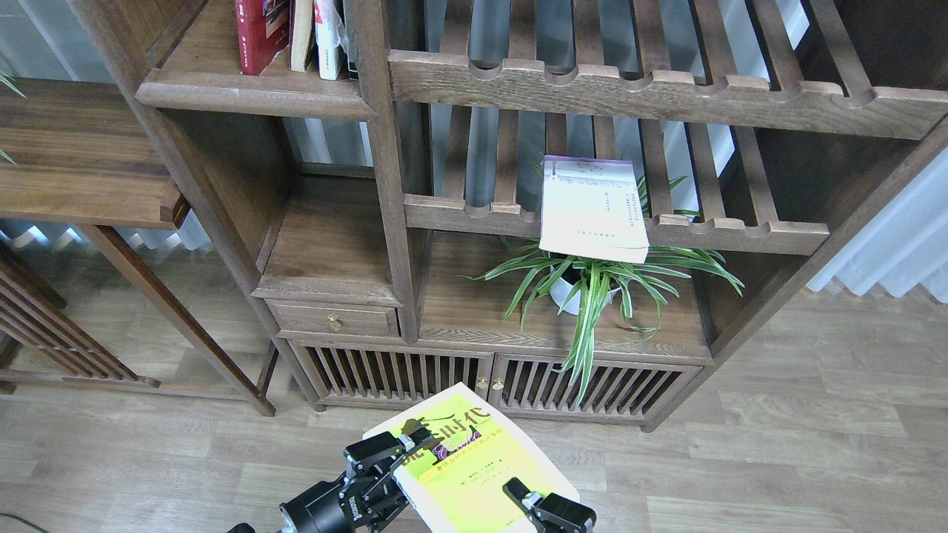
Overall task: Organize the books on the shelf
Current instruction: 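Grasp the yellow-green book with the left gripper and release the right, then lift the yellow-green book with the left gripper onto the upper shelf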
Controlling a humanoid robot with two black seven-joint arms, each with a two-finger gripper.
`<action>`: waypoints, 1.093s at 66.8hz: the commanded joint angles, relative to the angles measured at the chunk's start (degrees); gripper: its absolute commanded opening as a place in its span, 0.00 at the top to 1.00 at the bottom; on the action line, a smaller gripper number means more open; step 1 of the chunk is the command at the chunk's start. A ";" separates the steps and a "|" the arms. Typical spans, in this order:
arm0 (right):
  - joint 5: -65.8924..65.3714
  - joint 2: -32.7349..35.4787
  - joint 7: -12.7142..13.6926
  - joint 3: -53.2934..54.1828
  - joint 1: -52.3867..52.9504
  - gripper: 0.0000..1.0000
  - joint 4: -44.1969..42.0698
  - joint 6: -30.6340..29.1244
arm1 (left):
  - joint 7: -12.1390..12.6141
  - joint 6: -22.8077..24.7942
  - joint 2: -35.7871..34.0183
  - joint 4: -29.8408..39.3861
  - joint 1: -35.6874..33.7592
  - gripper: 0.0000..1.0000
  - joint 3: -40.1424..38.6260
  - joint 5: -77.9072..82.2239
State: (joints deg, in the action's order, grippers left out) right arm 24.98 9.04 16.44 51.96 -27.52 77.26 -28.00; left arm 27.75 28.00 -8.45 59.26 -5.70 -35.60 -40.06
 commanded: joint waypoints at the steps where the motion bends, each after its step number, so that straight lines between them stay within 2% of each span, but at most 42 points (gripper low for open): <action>1: -0.02 -0.16 -0.01 -0.02 -0.26 0.94 -0.01 0.00 | 0.11 0.00 -0.25 -0.02 -0.10 0.81 0.01 -0.11; 7: -0.02 -0.25 -0.01 -0.02 -0.61 0.94 -0.01 0.00 | 0.11 0.00 -0.34 0.07 -0.19 0.90 0.01 -0.11; 23: -0.02 -0.51 -0.10 0.07 -0.61 0.88 -0.01 0.00 | 0.25 0.00 -1.31 0.42 -1.07 0.94 -0.34 -0.02; 24: -0.37 -0.51 -0.10 0.07 -0.08 0.71 -0.09 0.00 | 0.25 0.00 -2.35 1.03 -1.15 0.95 -0.69 0.50; 25: -0.46 -0.51 -0.10 0.07 0.01 0.67 -0.09 0.00 | 0.25 0.00 -2.62 1.12 -1.15 0.95 -0.70 0.59; 27: -0.90 -0.42 -0.36 0.24 0.27 0.53 -0.18 0.00 | 0.25 0.00 -3.33 1.30 -1.42 0.96 -0.78 1.03; 36: -2.13 0.72 -0.71 1.12 1.06 0.12 -0.36 0.00 | 0.25 0.00 -7.01 2.88 -2.82 0.97 -1.22 2.53; 39: -2.04 2.03 -0.80 1.21 1.24 0.03 -0.45 0.00 | 0.25 0.00 -9.04 3.76 -3.52 0.98 -1.22 3.05; 53: -1.60 6.43 -1.15 1.65 1.24 0.01 -0.71 0.00 | 0.25 -1.19 -18.62 11.14 -5.20 0.98 -4.30 5.16; 63: -1.69 6.34 -1.06 5.51 1.33 0.01 -1.50 0.00 | 0.25 -2.42 -29.42 19.13 -5.02 0.98 -8.69 5.69; 69: -1.69 6.34 -1.06 6.83 2.03 0.01 -1.59 0.00 | 0.25 0.00 -34.17 20.02 -5.11 0.98 -10.89 5.60; 73: -1.69 6.26 -1.06 8.33 2.47 0.01 -1.59 0.00 | 0.25 0.00 -37.95 20.02 -5.11 0.98 -13.61 5.60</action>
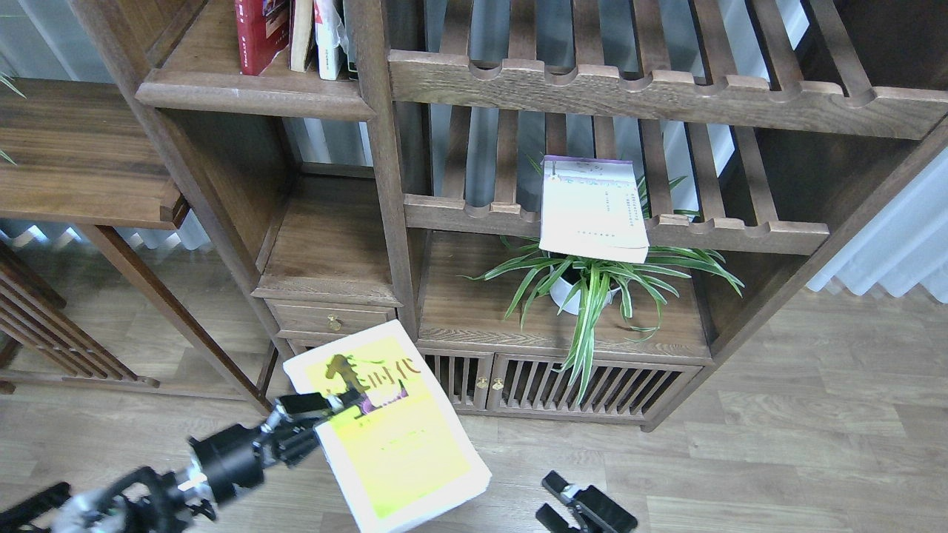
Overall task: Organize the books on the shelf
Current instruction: 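Lift the yellow-green book with the left gripper onto the upper shelf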
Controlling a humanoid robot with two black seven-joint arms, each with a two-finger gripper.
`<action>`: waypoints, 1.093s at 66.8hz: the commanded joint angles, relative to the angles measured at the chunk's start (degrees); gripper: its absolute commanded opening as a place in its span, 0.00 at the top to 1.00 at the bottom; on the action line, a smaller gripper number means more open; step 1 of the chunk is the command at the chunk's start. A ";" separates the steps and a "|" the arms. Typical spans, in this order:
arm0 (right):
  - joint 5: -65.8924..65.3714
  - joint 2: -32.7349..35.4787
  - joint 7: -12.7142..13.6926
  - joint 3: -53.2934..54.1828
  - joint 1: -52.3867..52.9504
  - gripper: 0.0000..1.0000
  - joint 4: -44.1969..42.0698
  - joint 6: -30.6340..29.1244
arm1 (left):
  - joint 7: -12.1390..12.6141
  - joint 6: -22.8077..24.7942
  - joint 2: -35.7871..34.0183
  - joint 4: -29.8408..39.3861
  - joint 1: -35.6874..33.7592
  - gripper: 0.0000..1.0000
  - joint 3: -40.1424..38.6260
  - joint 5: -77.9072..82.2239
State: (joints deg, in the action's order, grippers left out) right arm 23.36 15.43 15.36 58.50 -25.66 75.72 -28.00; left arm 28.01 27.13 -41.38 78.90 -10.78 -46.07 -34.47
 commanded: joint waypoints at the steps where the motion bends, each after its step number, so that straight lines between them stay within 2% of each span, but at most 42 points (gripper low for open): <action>1: -0.07 -0.13 0.03 1.88 0.61 0.01 -0.04 0.00 | -0.01 0.87 -5.29 0.37 -0.03 0.98 -3.32 0.02; 13: 0.02 -0.92 0.03 4.51 1.13 0.01 -0.04 0.00 | -0.01 0.87 -8.11 0.29 -1.78 0.98 -10.26 0.02; 28: 0.02 -2.68 0.11 6.62 2.01 0.01 -0.04 0.00 | -0.01 0.81 -10.48 0.11 -14.61 0.98 -16.33 0.02; 50: -0.07 -4.35 0.20 6.54 3.07 0.01 -0.13 0.00 | -0.01 0.87 -18.04 -0.24 -24.72 0.97 -19.41 0.54; 59: -0.07 -5.14 0.29 6.54 3.60 0.01 -0.13 0.00 | -0.01 0.87 -20.94 -2.61 -28.50 0.96 -19.49 7.39; 73: -0.07 -5.41 0.29 6.45 3.95 0.01 -0.13 0.00 | -0.01 0.87 -20.24 -9.47 -36.23 0.96 -18.88 19.87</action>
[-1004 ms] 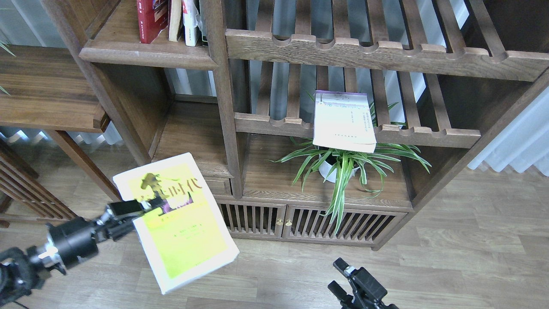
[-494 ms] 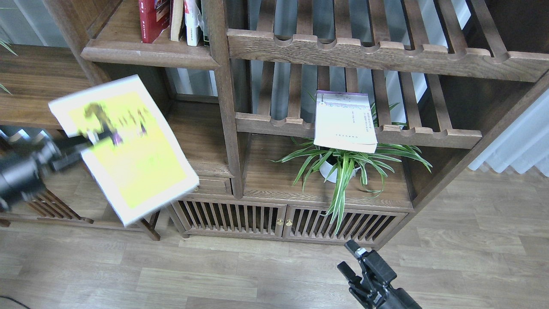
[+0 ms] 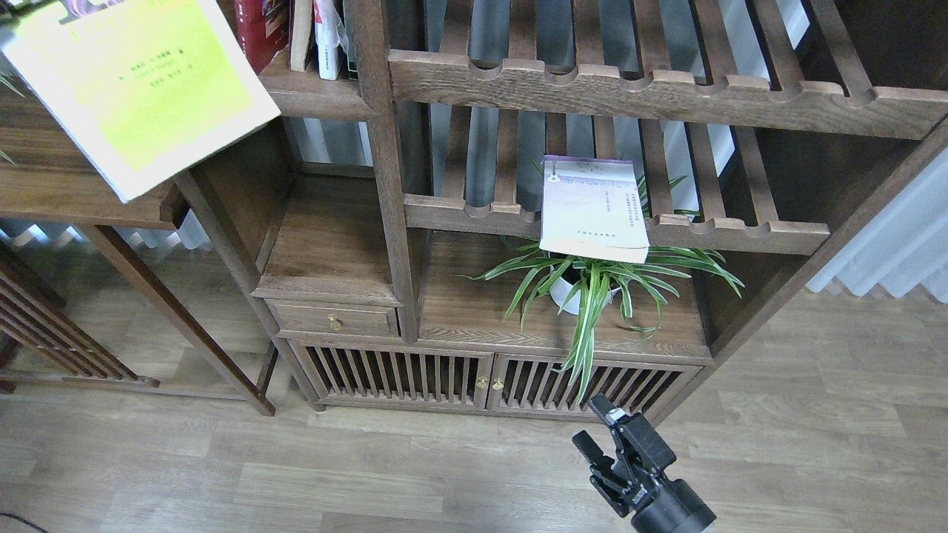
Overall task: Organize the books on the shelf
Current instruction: 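Lift the yellow-green book with the left gripper onto the upper shelf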
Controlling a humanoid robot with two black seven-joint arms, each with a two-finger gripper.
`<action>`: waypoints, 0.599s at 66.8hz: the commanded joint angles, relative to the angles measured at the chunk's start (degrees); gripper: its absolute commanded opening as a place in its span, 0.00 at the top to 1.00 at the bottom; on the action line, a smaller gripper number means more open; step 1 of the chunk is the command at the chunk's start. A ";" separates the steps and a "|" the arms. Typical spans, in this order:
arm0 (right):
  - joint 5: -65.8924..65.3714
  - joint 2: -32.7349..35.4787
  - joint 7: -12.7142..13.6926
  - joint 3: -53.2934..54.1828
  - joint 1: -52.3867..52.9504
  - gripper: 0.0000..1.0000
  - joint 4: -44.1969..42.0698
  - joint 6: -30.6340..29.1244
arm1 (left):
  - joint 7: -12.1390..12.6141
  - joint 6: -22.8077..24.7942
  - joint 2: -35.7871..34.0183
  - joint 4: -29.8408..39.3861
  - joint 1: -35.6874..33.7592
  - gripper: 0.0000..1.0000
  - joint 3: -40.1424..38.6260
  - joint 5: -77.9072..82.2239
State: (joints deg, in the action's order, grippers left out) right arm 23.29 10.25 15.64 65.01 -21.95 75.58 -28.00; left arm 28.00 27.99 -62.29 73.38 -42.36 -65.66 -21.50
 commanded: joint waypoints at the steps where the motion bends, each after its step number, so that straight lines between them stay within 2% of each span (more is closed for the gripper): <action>1: 0.00 -0.23 0.00 -0.06 0.24 0.01 0.09 0.00 | 0.00 0.01 0.77 -4.30 -5.10 0.96 0.80 7.51; 19: -0.18 -1.72 0.18 -0.32 0.24 0.01 0.09 0.00 | 0.00 0.01 9.38 -9.92 -15.38 0.97 2.12 18.06; 30: -0.18 -2.34 0.18 -0.15 0.24 0.01 0.09 0.00 | 0.00 0.01 18.69 -14.49 -20.83 0.97 2.73 27.19; 40: -0.09 -2.43 0.18 0.03 0.06 0.01 0.09 0.00 | 0.00 0.01 21.42 -17.65 -25.05 0.97 2.82 31.95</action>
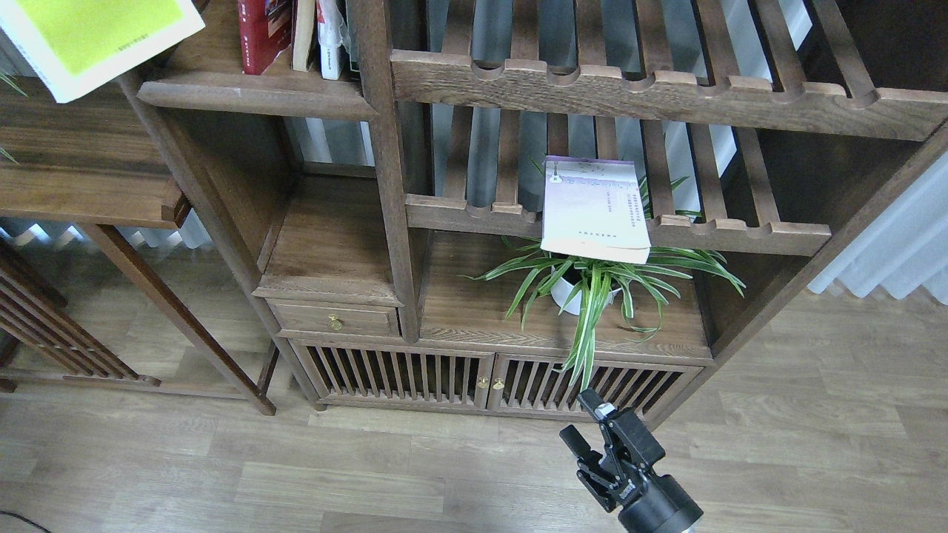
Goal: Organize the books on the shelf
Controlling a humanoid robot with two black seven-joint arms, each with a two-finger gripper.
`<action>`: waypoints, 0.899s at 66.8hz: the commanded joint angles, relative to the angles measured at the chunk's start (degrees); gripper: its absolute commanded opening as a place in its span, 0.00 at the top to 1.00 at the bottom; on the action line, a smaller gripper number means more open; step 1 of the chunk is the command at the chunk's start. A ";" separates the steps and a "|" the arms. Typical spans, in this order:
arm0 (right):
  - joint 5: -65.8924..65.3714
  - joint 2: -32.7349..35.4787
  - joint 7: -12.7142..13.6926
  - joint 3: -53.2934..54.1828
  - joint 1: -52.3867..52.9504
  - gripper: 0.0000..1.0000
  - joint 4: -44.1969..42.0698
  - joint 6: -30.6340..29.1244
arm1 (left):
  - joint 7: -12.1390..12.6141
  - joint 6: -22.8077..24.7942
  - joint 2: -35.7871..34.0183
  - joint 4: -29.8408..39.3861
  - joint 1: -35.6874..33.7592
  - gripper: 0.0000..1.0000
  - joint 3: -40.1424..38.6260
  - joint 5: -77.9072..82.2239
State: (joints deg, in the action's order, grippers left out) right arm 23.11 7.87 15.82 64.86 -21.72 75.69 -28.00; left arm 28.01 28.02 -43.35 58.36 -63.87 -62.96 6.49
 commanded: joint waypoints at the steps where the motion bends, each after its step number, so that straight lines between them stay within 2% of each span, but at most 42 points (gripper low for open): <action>1: 0.09 -0.13 -0.09 0.18 -0.17 0.01 -0.01 0.00 | -0.01 -0.02 2.57 -3.08 -3.98 0.97 0.11 4.31; 30: 0.18 -0.48 -0.09 0.18 0.09 0.01 0.08 0.00 | -0.01 -0.02 3.36 -15.82 -19.72 0.98 10.22 7.04; 40: 0.18 -1.01 -0.09 0.09 0.36 0.01 0.08 0.00 | -0.01 -0.02 10.73 -22.15 -20.95 0.98 11.10 7.57; 59: 0.18 -1.19 -0.09 0.18 0.36 0.01 0.34 0.00 | -0.04 -0.02 18.47 -29.62 -22.71 0.98 12.85 11.96; 60: 0.18 -1.19 -0.09 0.18 0.36 0.01 0.34 0.00 | -0.75 -0.02 18.65 -29.80 -22.79 0.98 13.03 11.96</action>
State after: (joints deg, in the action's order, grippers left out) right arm 23.29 6.78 15.73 64.99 -21.36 75.84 -28.00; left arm 27.98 27.99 -27.44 31.42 -86.04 -51.09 17.83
